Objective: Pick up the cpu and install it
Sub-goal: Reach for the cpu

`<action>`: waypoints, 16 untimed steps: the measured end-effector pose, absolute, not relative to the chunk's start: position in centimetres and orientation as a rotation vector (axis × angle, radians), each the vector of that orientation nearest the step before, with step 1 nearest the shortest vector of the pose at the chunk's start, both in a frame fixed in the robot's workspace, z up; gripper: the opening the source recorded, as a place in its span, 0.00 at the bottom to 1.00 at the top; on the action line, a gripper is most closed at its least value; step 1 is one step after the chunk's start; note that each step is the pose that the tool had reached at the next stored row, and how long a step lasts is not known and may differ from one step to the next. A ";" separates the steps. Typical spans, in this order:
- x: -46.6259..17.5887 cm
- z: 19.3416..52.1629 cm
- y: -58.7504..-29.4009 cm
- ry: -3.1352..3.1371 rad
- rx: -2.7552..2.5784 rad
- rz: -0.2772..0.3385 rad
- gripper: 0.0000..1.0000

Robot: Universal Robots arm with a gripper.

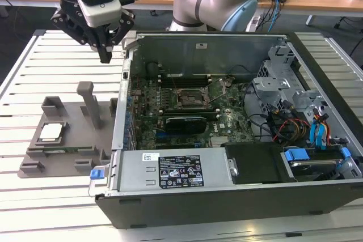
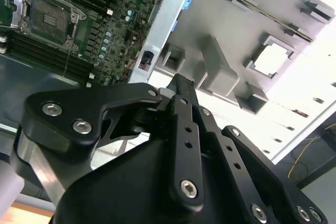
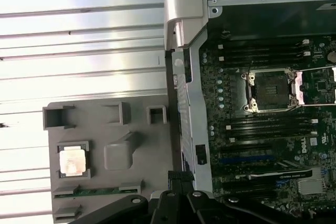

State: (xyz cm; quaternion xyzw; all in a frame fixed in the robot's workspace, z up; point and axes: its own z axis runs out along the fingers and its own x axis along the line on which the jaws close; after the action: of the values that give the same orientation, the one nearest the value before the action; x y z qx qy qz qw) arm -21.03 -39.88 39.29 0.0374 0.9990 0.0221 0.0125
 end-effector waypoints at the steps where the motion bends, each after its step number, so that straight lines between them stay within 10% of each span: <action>1: -21.1 39.3 -39.9 3.114 0.117 0.069 0.11; 16: -23.9 39.3 -39.9 3.114 0.117 0.069 0.11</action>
State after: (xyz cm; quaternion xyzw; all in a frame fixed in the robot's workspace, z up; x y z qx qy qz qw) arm -23.87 -39.88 39.29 0.0375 0.9990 0.0221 0.0125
